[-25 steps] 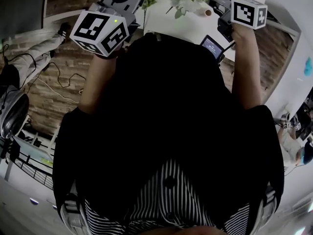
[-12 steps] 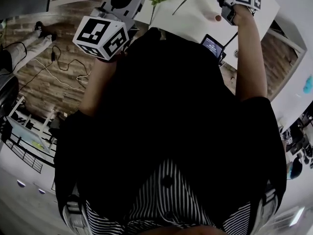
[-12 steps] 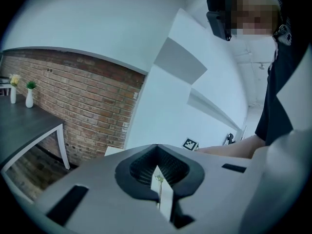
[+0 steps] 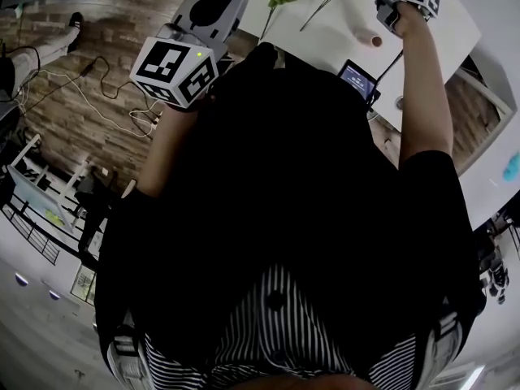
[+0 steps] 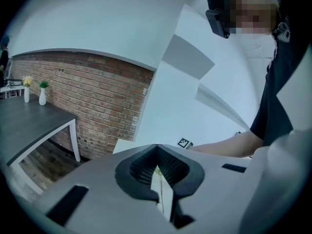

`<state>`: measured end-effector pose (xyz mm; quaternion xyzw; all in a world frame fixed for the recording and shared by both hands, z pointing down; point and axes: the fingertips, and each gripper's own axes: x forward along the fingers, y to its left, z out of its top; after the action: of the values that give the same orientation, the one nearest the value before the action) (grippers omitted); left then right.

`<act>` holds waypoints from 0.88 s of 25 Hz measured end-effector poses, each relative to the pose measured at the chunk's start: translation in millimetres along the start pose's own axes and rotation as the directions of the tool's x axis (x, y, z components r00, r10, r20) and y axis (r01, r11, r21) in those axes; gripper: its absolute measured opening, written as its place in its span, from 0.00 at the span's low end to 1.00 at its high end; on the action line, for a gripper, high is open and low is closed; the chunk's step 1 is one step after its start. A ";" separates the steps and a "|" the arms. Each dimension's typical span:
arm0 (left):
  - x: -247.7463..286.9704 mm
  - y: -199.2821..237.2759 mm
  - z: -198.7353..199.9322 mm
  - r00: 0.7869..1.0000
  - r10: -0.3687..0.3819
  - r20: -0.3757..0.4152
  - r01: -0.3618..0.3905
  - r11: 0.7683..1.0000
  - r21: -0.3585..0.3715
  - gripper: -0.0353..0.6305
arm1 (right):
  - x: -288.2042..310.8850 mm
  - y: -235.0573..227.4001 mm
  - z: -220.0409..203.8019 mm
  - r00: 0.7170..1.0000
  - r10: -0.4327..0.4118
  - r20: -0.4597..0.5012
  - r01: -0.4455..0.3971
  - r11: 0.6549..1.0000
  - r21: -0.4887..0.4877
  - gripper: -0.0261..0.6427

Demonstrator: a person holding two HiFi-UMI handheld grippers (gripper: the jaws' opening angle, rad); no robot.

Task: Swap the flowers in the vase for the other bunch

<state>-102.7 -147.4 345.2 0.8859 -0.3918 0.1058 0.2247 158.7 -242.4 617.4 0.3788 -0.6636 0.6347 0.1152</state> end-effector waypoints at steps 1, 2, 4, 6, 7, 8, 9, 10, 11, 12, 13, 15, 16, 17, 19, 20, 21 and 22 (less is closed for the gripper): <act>0.3 -1.5 0.1 1.000 -0.001 0.002 0.001 1.000 -0.002 0.06 | 0.7 -2.9 1.9 1.000 -0.014 0.004 0.014 1.000 -0.003 0.38; 0.5 -3.5 0.7 1.000 -0.004 0.005 0.004 1.000 -0.004 0.06 | 0.6 -5.2 4.0 0.999 -0.031 0.012 0.032 0.999 -0.013 0.41; 0.8 -7.5 1.6 1.000 -0.010 0.012 0.010 1.000 -0.006 0.06 | -1.7 -8.1 8.4 0.997 -0.068 0.034 0.069 0.997 -0.039 0.44; 2.0 -10.5 0.1 1.000 -0.023 0.008 0.023 1.000 -0.003 0.06 | -7.4 -9.2 11.8 0.993 -0.099 0.058 0.103 0.993 -0.061 0.50; 3.0 -11.5 -1.1 1.000 -0.031 0.003 0.031 1.000 0.002 0.06 | -12.5 -7.4 14.5 0.991 -0.111 0.077 0.117 0.991 -0.071 0.51; 4.0 -12.1 -2.1 0.999 -0.039 -0.002 0.039 0.999 0.009 0.06 | -19.8 -3.9 18.6 0.986 -0.124 0.107 0.133 0.988 -0.083 0.51; 4.9 -12.4 -2.7 0.999 -0.045 -0.004 0.045 0.999 0.016 0.06 | -29.2 1.2 23.9 0.979 -0.138 0.148 0.154 0.983 -0.098 0.51; 5.8 -12.4 -2.7 0.999 -0.051 -0.004 0.051 0.999 0.018 0.06 | -39.4 9.3 28.3 0.971 -0.146 0.189 0.169 0.979 -0.115 0.51; 6.7 -12.2 -2.3 0.998 -0.056 -0.001 0.056 0.998 0.018 0.06 | -47.9 21.8 29.9 0.966 -0.138 0.219 0.170 0.976 -0.135 0.51; 7.5 -11.9 -1.8 0.998 -0.061 0.002 0.061 0.998 0.015 0.06 | -53.0 38.4 27.5 0.967 -0.113 0.230 0.151 0.976 -0.155 0.51; 8.0 -11.6 -1.3 0.998 -0.066 0.005 0.066 0.998 0.012 0.06 | -54.4 57.3 21.2 0.971 -0.078 0.225 0.119 0.977 -0.175 0.51; 8.4 -11.4 0.1 0.997 -0.078 0.010 0.078 0.997 0.009 0.06 | -49.5 93.7 1.5 0.982 -0.013 0.189 0.053 0.976 -0.210 0.51; 8.5 -11.6 1.1 0.996 -0.084 0.014 0.084 0.996 0.008 0.06 | -45.0 108.4 -9.0 0.985 0.009 0.170 0.030 0.974 -0.226 0.51; 8.8 -11.7 2.5 0.996 -0.091 0.019 0.091 0.996 0.007 0.06 | -39.5 119.9 -18.4 0.987 0.022 0.156 0.016 0.971 -0.238 0.51; 8.6 -10.5 5.6 0.994 -0.101 0.031 0.101 0.995 0.009 0.06 | -25.5 136.1 -33.4 0.990 0.035 0.138 0.000 0.969 -0.246 0.51; 7.3 -9.3 6.7 0.994 -0.104 0.036 0.104 0.995 0.011 0.06 | -17.3 143.2 -40.0 0.991 0.043 0.129 -0.011 0.970 -0.241 0.51; 4.6 -7.9 7.5 0.993 -0.107 0.042 0.107 0.994 0.012 0.06 | -9.0 150.4 -46.6 0.991 0.053 0.119 -0.024 0.972 -0.233 0.51; 0.6 -6.6 7.8 0.993 -0.110 0.047 0.109 0.994 0.015 0.06 | -0.6 157.4 -53.6 0.993 0.059 0.107 -0.033 0.973 -0.229 0.51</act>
<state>-97.3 -147.7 336.5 0.9098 -0.3472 0.0744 0.2151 39.5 -207.0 507.1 0.3827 -0.7460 0.5348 0.1052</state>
